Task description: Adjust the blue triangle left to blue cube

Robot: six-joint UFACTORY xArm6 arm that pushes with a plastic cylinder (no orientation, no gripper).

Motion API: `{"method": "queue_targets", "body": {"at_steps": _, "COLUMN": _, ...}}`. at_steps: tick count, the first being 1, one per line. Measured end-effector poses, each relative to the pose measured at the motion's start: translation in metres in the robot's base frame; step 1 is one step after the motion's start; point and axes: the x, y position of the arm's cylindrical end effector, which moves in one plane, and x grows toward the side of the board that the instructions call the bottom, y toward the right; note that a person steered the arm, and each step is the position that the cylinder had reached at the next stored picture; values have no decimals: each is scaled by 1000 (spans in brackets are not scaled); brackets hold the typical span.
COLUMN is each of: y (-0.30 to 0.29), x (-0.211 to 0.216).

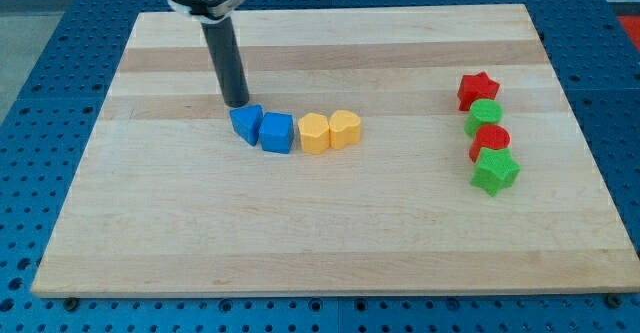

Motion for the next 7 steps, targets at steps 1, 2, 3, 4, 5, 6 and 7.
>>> {"method": "queue_targets", "body": {"at_steps": 1, "y": 15, "x": 0}}
{"method": "queue_targets", "body": {"at_steps": 2, "y": 19, "x": 3}}
{"method": "queue_targets", "body": {"at_steps": 3, "y": 19, "x": 16}}
{"method": "queue_targets", "body": {"at_steps": 4, "y": 19, "x": 23}}
{"method": "queue_targets", "body": {"at_steps": 5, "y": 19, "x": 28}}
{"method": "queue_targets", "body": {"at_steps": 6, "y": 19, "x": 30}}
{"method": "queue_targets", "body": {"at_steps": 7, "y": 19, "x": 19}}
